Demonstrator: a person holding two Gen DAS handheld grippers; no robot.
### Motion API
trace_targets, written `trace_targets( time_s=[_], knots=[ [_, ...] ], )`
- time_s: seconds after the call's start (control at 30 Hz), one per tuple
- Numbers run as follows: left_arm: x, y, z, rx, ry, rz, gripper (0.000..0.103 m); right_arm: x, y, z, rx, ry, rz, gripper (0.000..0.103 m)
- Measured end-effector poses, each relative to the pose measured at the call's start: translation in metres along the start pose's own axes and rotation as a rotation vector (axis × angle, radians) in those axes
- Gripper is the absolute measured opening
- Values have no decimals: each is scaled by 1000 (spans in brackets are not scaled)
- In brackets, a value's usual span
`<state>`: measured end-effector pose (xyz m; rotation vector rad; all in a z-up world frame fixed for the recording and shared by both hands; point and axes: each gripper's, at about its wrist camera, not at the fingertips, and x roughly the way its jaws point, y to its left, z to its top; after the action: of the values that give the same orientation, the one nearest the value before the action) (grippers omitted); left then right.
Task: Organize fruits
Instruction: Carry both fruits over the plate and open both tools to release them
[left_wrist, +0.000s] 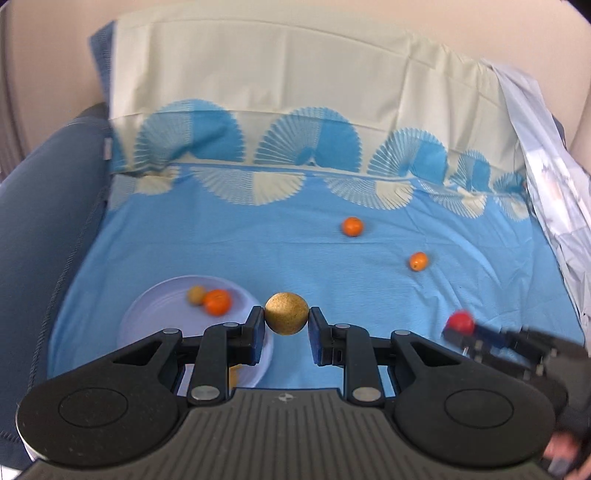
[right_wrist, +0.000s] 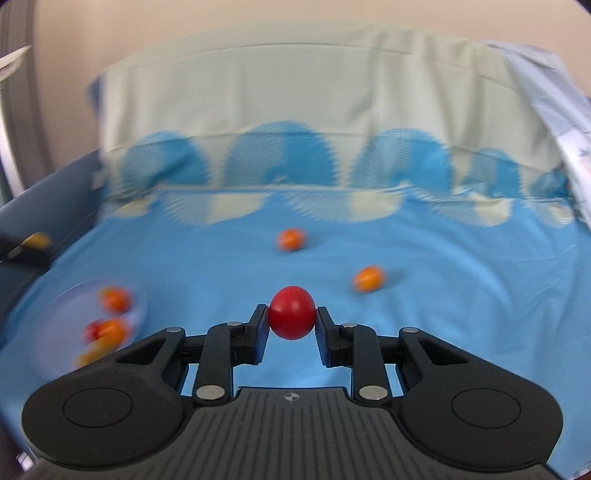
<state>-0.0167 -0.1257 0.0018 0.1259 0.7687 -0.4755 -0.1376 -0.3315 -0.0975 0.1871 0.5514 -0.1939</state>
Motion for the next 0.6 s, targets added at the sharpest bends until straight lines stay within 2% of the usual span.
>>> trace_targets(
  time_s=[0.17,0.3,0.6],
  knots=[
    [-29,38,-13,-54,-22,35,28,-23,71,-5,-104,31,100,28],
    [-45,66,-20,-96,-37,72,28,-29,112,-1,-172,40,168,28],
    [-37,104,-18,-161,-28,115,28,-9,152,14,-218,59,222,28]
  ],
)
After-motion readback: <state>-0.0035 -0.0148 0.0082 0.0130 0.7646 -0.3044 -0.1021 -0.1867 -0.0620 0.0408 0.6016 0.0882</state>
